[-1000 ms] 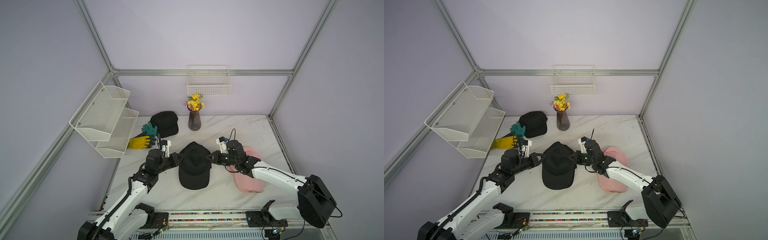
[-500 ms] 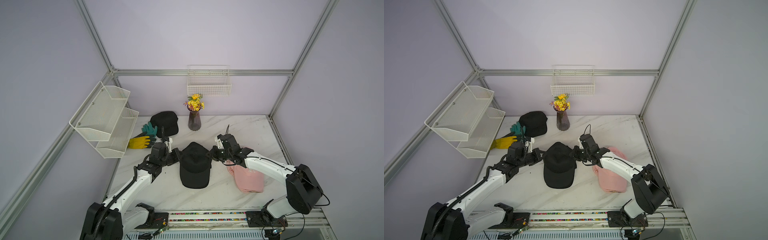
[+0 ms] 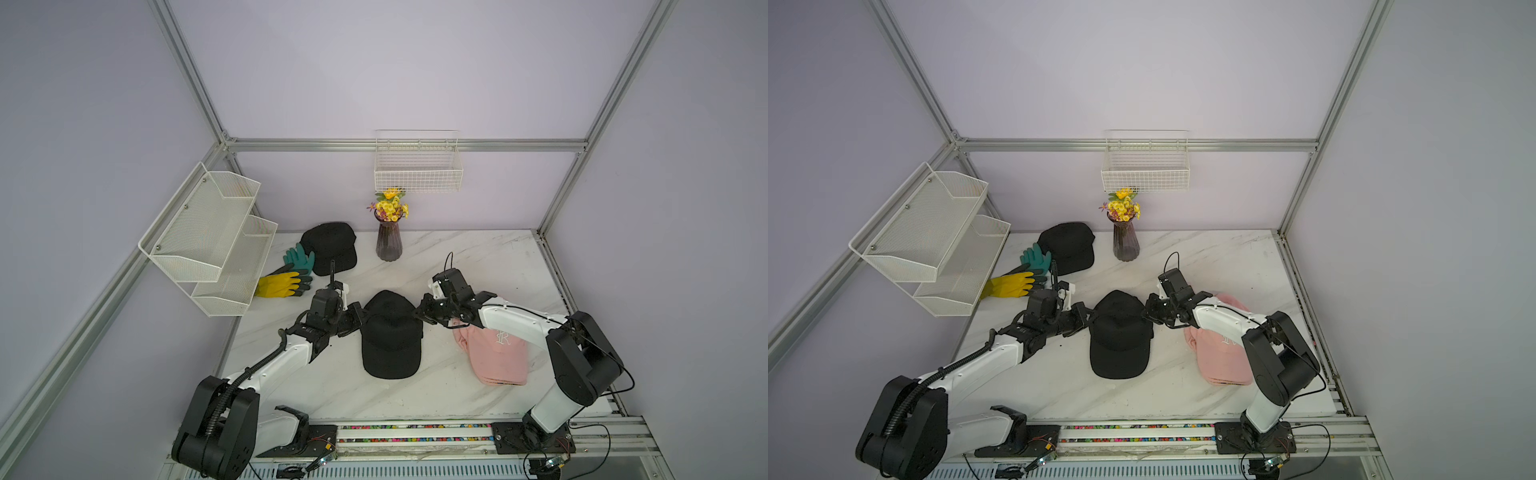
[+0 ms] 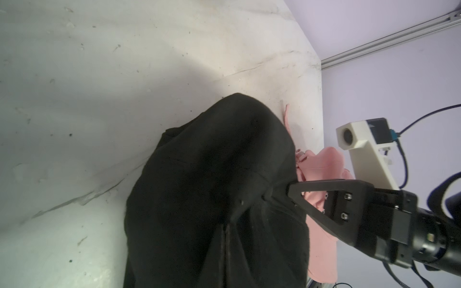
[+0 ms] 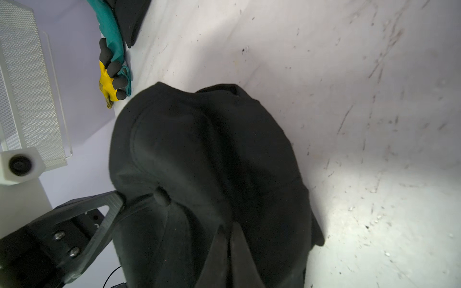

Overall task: Stack the baseball caps by color
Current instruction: Place the baseball cap on the baseball cap.

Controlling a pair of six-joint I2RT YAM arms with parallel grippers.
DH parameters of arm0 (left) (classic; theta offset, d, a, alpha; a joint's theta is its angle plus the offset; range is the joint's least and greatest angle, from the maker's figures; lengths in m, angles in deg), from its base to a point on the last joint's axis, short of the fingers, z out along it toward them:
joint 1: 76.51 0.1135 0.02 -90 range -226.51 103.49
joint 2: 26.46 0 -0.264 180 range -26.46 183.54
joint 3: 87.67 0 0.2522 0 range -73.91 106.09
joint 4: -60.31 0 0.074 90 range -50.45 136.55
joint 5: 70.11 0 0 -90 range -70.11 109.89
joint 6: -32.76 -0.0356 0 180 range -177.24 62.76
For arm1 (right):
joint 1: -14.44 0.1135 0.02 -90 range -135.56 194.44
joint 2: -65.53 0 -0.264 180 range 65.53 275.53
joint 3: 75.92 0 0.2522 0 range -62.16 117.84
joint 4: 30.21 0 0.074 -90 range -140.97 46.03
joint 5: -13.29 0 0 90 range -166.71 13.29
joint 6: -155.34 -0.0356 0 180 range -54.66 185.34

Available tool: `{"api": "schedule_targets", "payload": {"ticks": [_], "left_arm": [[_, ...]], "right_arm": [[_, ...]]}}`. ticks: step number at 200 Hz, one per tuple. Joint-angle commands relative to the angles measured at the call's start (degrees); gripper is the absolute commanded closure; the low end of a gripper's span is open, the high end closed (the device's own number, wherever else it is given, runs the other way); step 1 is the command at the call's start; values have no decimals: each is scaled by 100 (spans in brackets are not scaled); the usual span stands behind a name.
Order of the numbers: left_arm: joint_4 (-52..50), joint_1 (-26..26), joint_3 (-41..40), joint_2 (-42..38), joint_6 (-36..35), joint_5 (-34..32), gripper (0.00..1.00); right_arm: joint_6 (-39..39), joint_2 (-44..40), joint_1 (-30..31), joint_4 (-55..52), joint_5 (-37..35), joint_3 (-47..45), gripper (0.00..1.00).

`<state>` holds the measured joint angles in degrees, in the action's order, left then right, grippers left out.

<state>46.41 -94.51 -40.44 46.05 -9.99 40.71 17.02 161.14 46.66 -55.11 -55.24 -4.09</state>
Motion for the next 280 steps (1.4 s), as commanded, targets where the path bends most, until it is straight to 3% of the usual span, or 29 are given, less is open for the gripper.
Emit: {"api": "schedule_targets", "payload": {"ticks": [1, 23, 35, 67, 110, 139, 164, 191, 246, 280], "left_arm": [[498, 86, -209, 285, -101, -63, 75], [716, 95, -267, 298, -75, 121, 52], [686, 94, -288, 105, -90, 44, 42], [319, 113, -247, -755, -352, -374, 16], [-53, -73, -260, -1746, -889, -673, 0], [203, -344, -514, -1591, -1367, -1306, 0], [1060, -342, -556, -761, -1450, -1571, 0], [1367, -387, -182, 274, -1634, -1412, 0], [1955, -456, -562, 1415, -1292, -1824, 11], [2050, -459, -539, 1076, -1299, -1597, 11]], "right_arm": [[244, 80, -50, -112, -268, 16, 79], [404, -155, -47, 181, -58, -10, 50], [524, -383, -50, 119, -220, -34, 38], [845, -1239, -48, -3, -902, -287, 25], [1250, -2000, 551, 560, -1148, -977, 18], [1739, -1498, 905, 737, -1663, -988, 18], [2277, -607, 908, 1307, -2541, -899, 18], [2147, -68, 914, 1647, -2435, -933, 18], [1679, -178, 925, 2160, -2256, -1725, 18], [1711, -1014, 926, 1764, -2143, -1518, 18]]}}
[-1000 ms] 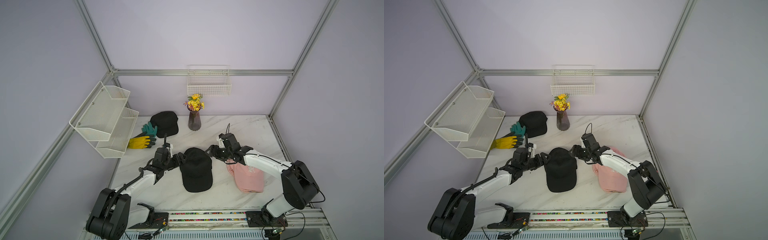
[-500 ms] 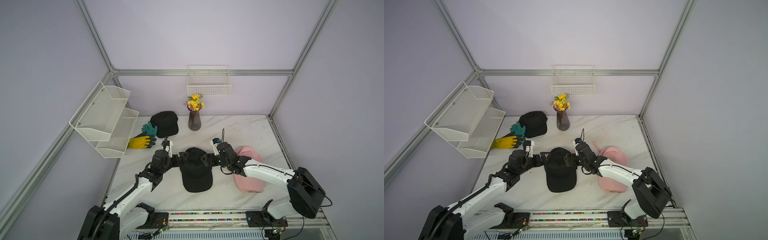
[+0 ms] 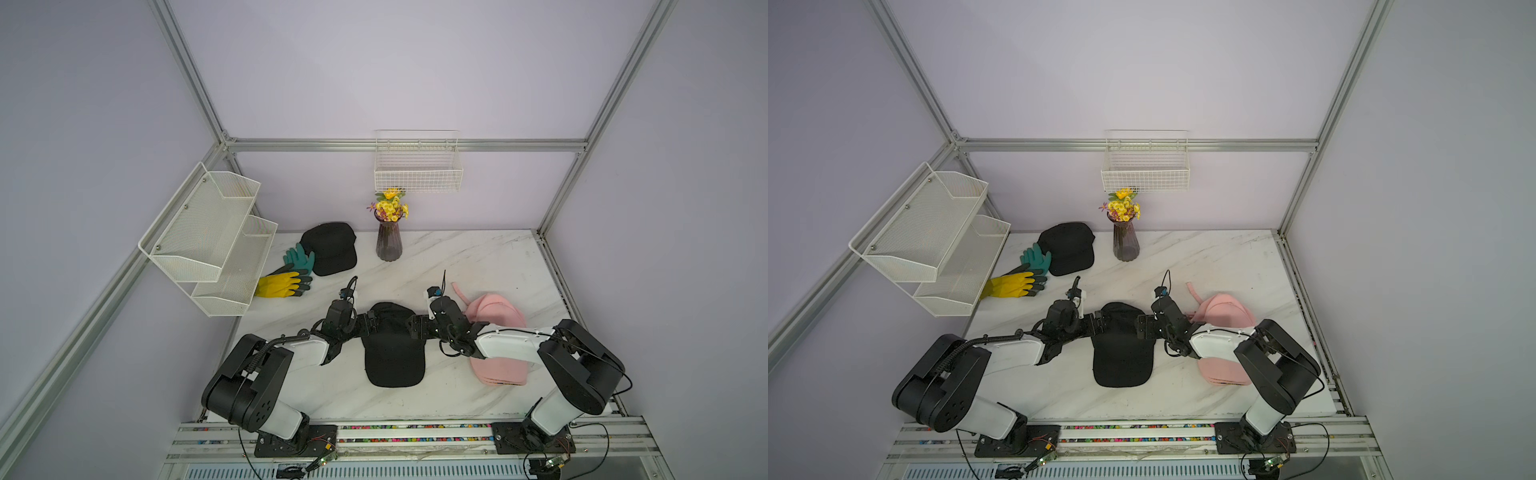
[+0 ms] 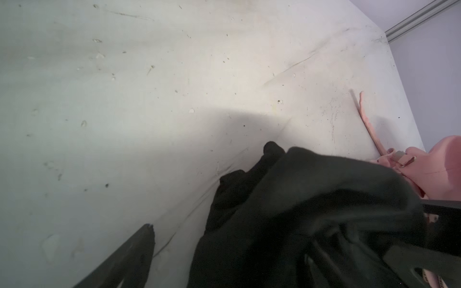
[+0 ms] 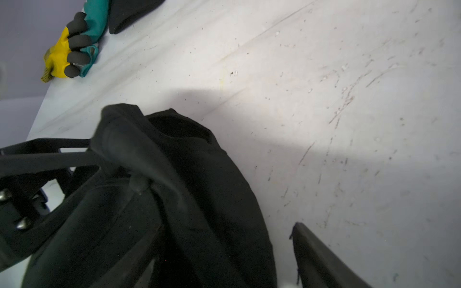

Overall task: Stack the baseball caps by color
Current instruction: Place the baseball cap on the baseball cap.

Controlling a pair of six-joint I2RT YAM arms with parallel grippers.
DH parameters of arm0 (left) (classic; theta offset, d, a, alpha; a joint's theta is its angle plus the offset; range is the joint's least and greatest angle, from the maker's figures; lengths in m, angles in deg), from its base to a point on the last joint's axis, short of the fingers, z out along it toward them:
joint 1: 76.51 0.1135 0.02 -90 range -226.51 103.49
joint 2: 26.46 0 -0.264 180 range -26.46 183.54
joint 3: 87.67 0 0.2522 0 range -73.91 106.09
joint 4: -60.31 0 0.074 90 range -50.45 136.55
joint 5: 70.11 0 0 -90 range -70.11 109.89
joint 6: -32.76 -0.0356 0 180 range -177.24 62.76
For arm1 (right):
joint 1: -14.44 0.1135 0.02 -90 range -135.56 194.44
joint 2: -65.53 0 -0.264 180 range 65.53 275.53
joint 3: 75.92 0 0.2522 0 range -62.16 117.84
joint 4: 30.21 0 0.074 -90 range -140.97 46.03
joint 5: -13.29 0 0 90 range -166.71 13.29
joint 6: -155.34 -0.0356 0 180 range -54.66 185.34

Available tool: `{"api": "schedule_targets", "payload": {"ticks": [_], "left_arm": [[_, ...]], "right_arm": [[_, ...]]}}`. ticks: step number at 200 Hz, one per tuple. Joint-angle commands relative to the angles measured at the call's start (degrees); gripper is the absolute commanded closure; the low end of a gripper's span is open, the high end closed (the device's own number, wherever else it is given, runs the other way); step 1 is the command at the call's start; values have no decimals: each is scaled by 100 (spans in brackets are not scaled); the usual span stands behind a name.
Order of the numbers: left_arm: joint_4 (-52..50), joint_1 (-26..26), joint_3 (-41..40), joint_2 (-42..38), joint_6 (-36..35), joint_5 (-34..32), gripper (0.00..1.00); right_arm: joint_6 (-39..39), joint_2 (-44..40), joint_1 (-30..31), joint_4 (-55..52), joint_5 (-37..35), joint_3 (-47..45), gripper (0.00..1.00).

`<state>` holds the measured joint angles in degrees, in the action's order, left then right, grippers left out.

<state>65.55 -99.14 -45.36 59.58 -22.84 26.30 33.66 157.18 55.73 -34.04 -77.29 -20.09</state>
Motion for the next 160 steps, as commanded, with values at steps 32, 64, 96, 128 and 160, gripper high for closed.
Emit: {"api": "schedule_targets", "payload": {"ticks": [32, 64, 96, 128, 160], "left_arm": [[249, 9, 193, -1267, -315, 324, 5], [1, 5, 627, -1266, -584, 345, 3], [27, 5, 862, -591, -386, 247, 4], [490, 5, 768, 302, -108, 274, 11], [1001, 5, 622, 859, -6, 124, 18]], "right_arm": [[472, -996, 19, -484, 59, 553, 9], [915, -345, -6, -490, -6, 1141, 5], [861, 579, -83, -445, 386, 1514, 9], [630, 1137, -104, -142, 285, 1377, 14], [642, 1469, -131, -71, 235, 1375, 19]]}}
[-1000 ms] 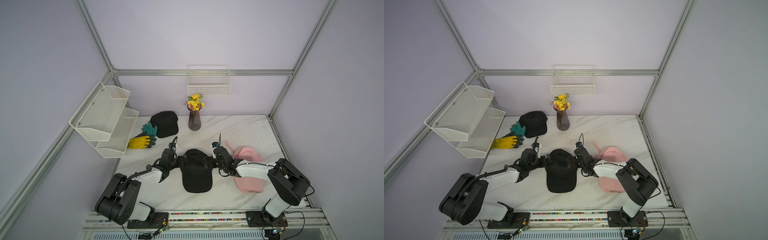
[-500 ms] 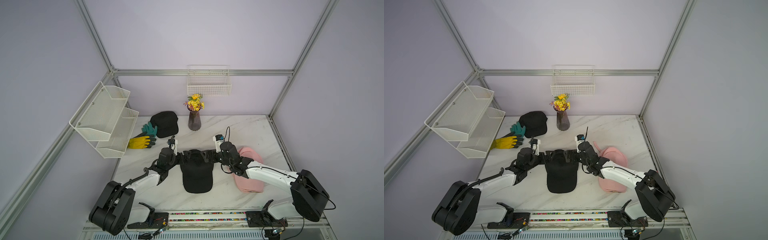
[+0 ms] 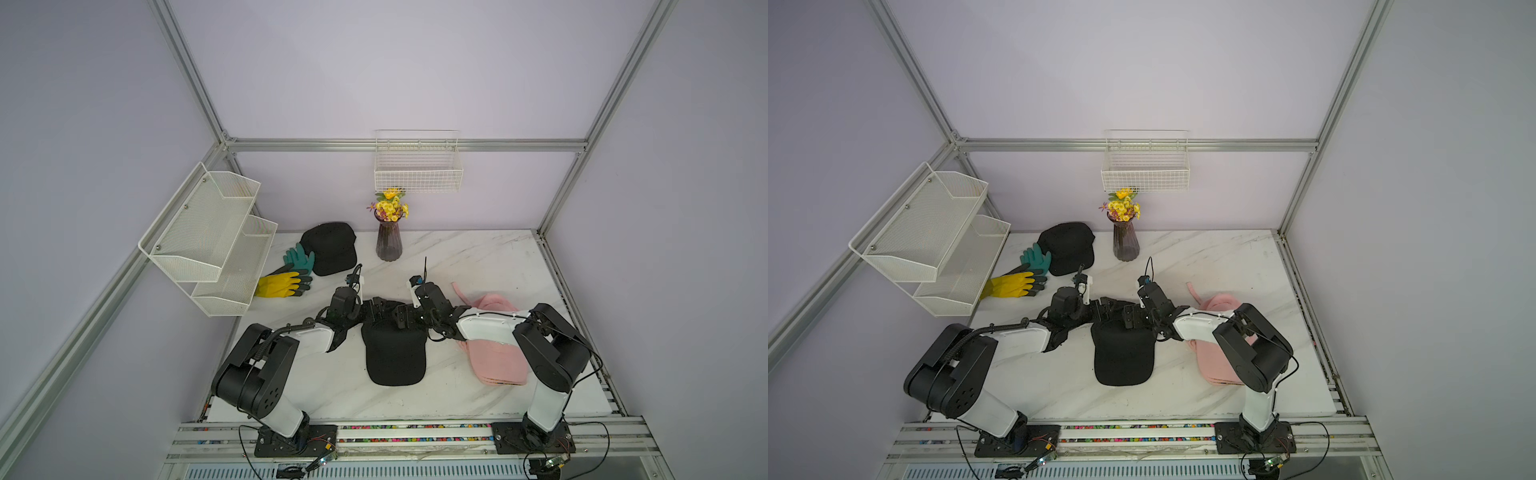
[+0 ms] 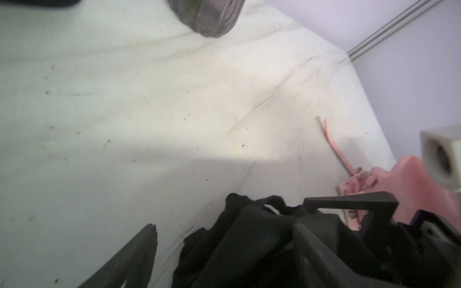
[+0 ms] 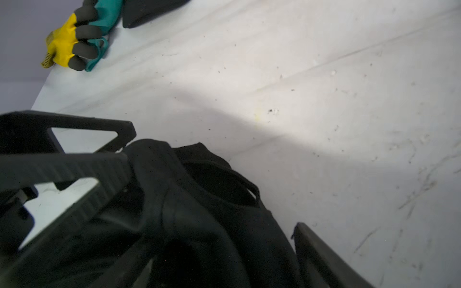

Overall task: Stack the baseball caps by color
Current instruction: Place the baseball cap on the baseball cap.

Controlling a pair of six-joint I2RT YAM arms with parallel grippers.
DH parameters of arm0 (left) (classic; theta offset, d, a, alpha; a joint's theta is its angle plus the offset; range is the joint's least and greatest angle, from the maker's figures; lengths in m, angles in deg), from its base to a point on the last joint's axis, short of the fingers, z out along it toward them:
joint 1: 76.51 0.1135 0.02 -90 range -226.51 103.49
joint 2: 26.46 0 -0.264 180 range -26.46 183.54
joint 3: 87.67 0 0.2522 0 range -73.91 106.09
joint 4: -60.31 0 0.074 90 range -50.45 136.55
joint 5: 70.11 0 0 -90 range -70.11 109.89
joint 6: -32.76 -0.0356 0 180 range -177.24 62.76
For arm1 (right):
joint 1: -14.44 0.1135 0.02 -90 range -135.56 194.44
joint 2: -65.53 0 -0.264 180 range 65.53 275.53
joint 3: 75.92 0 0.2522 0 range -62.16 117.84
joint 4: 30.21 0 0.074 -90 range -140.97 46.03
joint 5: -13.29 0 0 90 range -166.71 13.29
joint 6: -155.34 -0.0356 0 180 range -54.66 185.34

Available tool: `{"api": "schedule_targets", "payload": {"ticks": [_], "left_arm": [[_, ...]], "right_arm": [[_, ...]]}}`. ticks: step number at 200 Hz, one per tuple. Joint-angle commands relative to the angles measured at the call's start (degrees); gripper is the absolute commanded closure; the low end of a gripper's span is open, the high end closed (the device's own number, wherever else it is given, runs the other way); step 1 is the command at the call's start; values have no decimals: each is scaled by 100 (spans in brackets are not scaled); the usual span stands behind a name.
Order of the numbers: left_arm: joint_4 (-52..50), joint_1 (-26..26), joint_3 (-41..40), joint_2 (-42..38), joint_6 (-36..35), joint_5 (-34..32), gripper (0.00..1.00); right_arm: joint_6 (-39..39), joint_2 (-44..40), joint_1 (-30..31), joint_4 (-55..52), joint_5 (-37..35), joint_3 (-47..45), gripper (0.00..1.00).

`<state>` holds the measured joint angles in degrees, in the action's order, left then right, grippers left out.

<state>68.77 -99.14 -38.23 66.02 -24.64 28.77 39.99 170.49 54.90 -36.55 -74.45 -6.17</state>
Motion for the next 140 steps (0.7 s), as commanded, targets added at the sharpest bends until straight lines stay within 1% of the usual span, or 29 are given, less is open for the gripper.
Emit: {"api": "schedule_targets", "payload": {"ticks": [1, 22, 48, 72, 93, 111, 124, 140], "left_arm": [[688, 5, -93, 229, 175, -132, 18], [904, 6, -164, 536, 254, -307, 19], [1105, 13, -146, 770, 442, -309, 19], [932, 18, -1, 703, 462, -275, 19], [1029, 13, 0, 337, 458, -37, 17], [1011, 13, 43, -112, 416, 120, 11], [866, 22, 124, -471, 350, 53, 6], [521, 69, 281, -922, 249, -157, 5]], "right_arm": [[10, 147, -48, 185, -36, -22, 19], [-31, 358, -49, 307, 102, -75, 19], [-145, 546, -48, 299, 199, -48, 17], [-199, 332, -52, 33, 267, 136, 14], [-239, -211, -48, -114, 254, 241, 10], [-228, -741, -53, -209, 154, 264, 7], [-182, -1069, -48, -263, 70, 229, 5], [-156, -1479, -48, -381, -75, 202, 5]]}}
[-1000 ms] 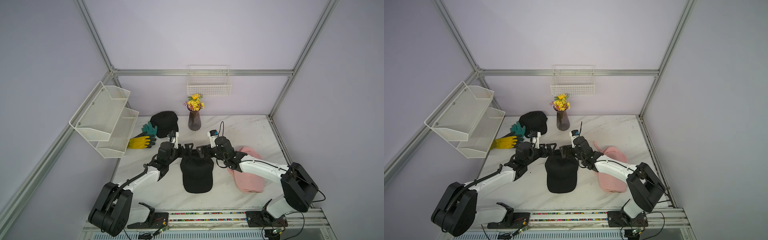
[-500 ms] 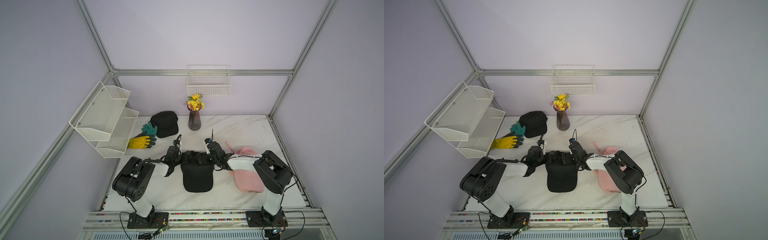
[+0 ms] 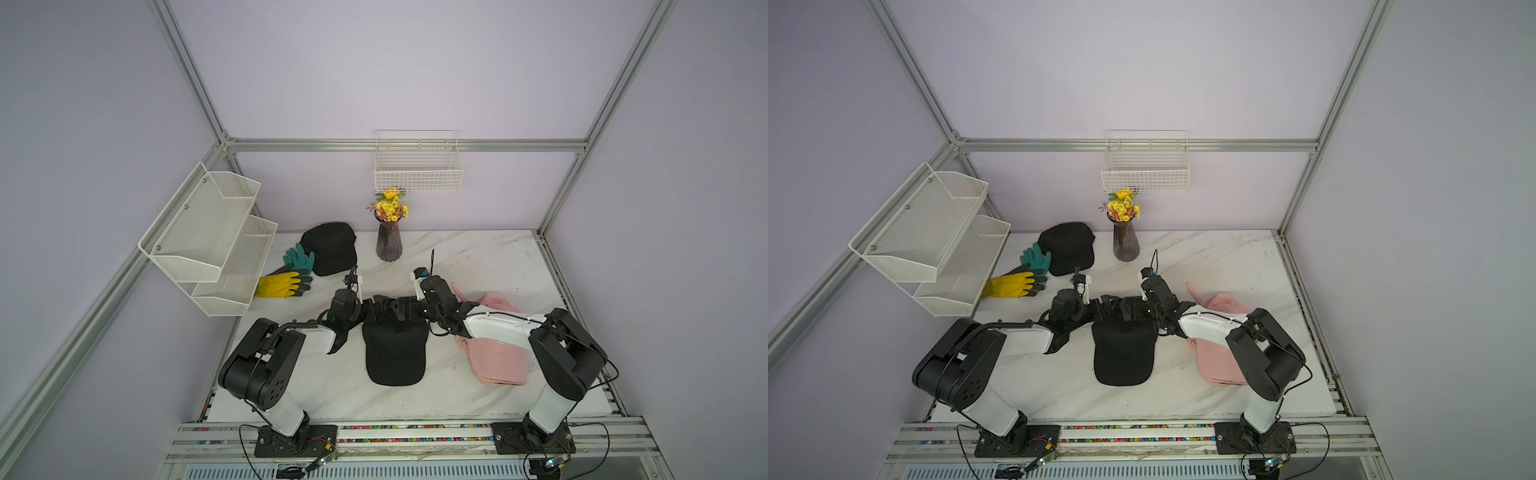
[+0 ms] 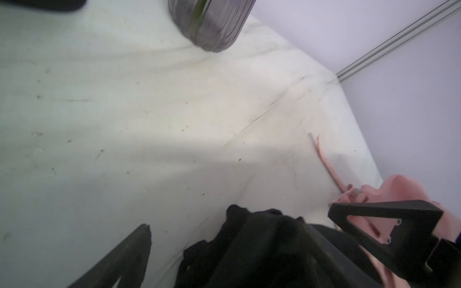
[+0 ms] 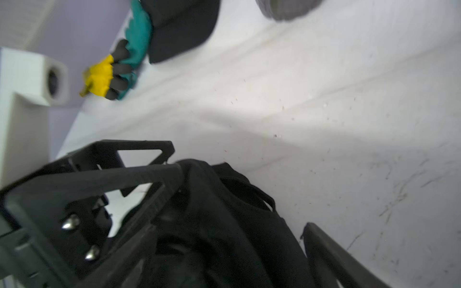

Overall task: Stack the baseball caps by color
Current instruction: Place the baseball cap on the baseball cap, then pick up the baseball cap from the center of the board.

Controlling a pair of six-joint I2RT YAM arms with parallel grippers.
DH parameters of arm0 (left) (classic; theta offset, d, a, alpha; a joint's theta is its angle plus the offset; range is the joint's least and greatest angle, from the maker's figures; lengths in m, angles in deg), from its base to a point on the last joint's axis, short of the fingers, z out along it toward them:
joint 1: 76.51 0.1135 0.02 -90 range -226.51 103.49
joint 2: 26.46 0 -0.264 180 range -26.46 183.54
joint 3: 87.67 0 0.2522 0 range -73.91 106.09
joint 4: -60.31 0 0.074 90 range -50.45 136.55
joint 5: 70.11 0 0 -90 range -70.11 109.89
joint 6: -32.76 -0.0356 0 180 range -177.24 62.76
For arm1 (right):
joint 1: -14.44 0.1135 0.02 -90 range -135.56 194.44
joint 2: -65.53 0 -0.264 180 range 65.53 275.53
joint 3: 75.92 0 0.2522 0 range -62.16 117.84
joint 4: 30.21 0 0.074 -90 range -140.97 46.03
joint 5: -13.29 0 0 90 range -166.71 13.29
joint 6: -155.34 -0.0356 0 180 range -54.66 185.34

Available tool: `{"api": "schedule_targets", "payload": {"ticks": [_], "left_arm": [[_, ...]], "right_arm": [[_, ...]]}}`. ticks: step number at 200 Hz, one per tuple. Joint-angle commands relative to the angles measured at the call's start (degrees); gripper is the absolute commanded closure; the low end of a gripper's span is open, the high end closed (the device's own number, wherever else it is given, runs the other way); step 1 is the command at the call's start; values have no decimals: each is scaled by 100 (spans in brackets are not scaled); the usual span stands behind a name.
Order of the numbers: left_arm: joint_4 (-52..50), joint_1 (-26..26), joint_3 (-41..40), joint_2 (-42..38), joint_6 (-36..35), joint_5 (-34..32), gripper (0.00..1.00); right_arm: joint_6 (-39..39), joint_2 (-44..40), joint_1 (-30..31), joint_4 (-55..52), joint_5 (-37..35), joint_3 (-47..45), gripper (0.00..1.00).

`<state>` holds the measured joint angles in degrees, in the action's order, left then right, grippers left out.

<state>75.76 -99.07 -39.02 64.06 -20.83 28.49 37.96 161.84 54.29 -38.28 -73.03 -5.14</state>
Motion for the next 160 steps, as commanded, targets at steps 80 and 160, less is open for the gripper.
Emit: {"api": "schedule_targets", "payload": {"ticks": [80, 160], "left_arm": [[-2670, 1595, 2578, -289, 266, -786, 6], [-4516, 2369, 6428, 3020, 760, -635, 8]], "right_arm": [[-652, -2416, 7, -932, -334, -164, 5], [-1712, -3033, -83, -1185, 10, -503, 3]]}}
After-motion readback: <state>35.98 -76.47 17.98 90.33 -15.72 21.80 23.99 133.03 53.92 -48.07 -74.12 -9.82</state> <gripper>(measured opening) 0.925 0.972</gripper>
